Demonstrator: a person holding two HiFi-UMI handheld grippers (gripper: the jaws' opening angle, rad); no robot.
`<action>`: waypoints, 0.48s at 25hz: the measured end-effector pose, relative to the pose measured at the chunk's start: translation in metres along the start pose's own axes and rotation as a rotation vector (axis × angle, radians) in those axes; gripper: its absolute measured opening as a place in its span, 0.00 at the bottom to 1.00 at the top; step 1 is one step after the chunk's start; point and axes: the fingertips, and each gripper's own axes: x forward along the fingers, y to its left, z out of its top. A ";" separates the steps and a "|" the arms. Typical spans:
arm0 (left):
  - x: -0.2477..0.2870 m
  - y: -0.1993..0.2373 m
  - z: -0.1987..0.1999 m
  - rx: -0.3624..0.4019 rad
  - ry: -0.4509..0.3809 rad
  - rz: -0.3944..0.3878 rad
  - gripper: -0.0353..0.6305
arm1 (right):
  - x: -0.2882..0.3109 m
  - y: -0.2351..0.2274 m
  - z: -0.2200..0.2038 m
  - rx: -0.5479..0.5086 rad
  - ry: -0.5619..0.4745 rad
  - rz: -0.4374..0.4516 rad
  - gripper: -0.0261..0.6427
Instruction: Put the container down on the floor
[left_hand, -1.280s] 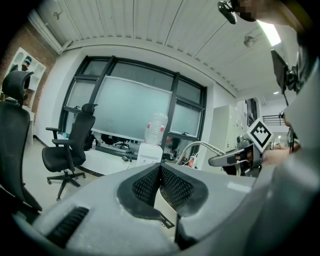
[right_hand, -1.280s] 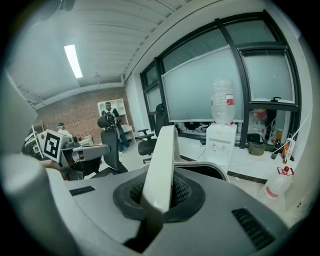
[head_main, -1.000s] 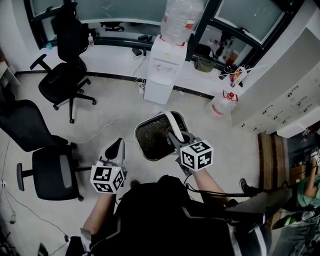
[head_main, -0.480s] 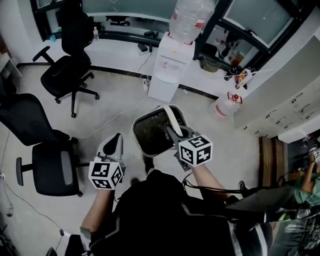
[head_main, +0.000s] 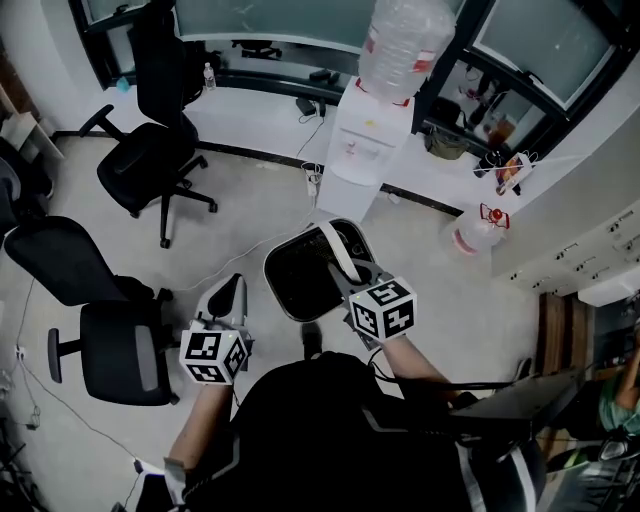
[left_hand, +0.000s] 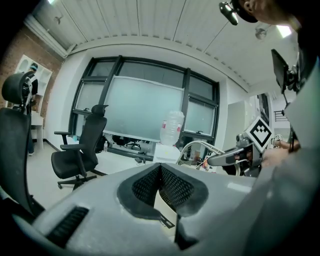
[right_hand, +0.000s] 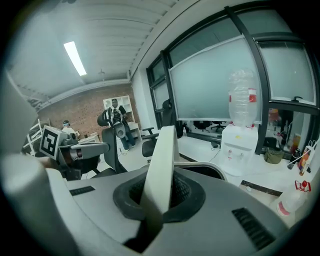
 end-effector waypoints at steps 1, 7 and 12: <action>0.009 0.002 0.003 0.004 0.003 0.003 0.06 | 0.006 -0.006 0.004 -0.001 0.002 0.004 0.05; 0.054 0.014 0.021 -0.001 0.019 0.031 0.06 | 0.039 -0.038 0.024 -0.054 0.021 0.016 0.05; 0.093 0.017 0.038 -0.004 0.011 0.059 0.06 | 0.062 -0.068 0.038 -0.092 0.037 0.033 0.05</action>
